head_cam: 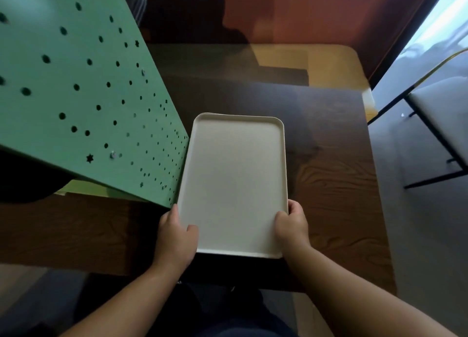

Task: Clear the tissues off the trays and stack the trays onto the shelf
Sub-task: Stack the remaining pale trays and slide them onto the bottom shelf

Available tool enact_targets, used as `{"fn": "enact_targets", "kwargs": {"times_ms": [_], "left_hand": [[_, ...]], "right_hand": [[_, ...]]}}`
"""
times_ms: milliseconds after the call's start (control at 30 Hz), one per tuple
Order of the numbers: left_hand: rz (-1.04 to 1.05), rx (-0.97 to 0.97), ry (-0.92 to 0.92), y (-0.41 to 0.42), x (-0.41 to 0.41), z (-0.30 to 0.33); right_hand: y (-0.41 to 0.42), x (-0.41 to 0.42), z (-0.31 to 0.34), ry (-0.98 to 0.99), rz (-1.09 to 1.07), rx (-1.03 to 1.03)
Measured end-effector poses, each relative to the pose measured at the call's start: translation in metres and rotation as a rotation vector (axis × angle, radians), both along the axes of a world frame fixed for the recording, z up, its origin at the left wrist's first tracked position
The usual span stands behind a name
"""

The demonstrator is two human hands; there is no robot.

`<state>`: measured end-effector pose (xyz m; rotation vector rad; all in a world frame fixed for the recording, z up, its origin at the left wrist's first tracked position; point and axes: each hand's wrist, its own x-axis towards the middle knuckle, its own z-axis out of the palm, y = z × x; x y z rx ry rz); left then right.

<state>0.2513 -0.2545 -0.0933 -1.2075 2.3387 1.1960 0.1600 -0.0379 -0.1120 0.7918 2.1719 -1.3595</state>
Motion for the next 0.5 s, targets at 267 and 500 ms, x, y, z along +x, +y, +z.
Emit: {"fn": "enact_targets", "kwargs": {"times_ms": [267,500], "left_hand": [[-0.093,-0.009,-0.091,-0.01,0.005,-0.011],[-0.098,-0.066,-0.175,-0.009,0.007,-0.018]], "right_hand": [[-0.016,0.005,-0.002,-0.113,0.173,0.24],[-0.012,-0.01,-0.002,-0.163,0.31,0.28]]}}
